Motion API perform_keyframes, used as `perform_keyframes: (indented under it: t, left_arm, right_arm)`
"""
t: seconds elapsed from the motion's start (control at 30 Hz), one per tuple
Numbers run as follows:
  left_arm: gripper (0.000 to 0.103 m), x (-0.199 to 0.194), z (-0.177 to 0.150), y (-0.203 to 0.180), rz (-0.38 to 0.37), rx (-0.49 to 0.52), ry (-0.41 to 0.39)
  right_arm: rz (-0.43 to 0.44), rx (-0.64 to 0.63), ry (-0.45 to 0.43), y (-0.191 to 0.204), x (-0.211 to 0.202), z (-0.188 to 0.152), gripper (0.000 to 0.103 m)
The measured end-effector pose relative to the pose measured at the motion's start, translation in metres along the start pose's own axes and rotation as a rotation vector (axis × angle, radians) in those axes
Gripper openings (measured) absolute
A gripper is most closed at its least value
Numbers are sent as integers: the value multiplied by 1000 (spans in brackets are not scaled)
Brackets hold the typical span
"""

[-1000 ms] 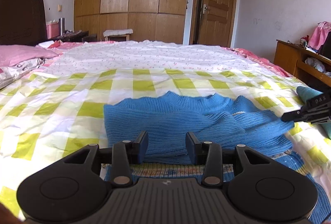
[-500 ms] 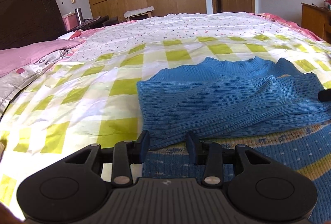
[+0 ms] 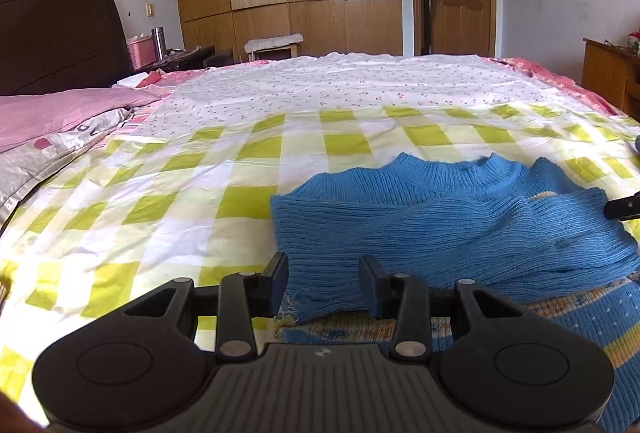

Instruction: Fold small clothes

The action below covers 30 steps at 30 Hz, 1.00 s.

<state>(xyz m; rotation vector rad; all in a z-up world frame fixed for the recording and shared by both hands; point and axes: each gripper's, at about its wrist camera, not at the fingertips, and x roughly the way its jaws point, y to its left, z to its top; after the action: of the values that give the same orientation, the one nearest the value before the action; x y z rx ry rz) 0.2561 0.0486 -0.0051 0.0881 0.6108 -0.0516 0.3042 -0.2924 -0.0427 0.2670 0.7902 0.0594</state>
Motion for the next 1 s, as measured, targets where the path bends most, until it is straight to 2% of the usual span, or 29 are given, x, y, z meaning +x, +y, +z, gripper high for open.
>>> perform_keyframes:
  t: [0.1,0.23,0.33,0.57,0.7,1.0]
  left_arm:
    - [47,20,-5,0,43,-6,81]
    - [46,7,-7,4,38,-15,69]
    - [46,-4,-12,2,32,5,68]
    - [46,-50,-32,5,-18,19,54]
    - [46,-82,-51,13,-58,28,78]
    - [46,-128,-98,27,-67,19,156]
  right_arm:
    - [-12,-16,5,0,7,-5,30]
    - [-32,-44,-5,5,-6,-5,30]
    - [11,-71,-18,11,-30,-13,30]
    - [100,-160,11,30,-89,-56,30]
    - [134,-184,56,33,-115,-84,30]
    - [124,-179,122,29,-151,-135,30]
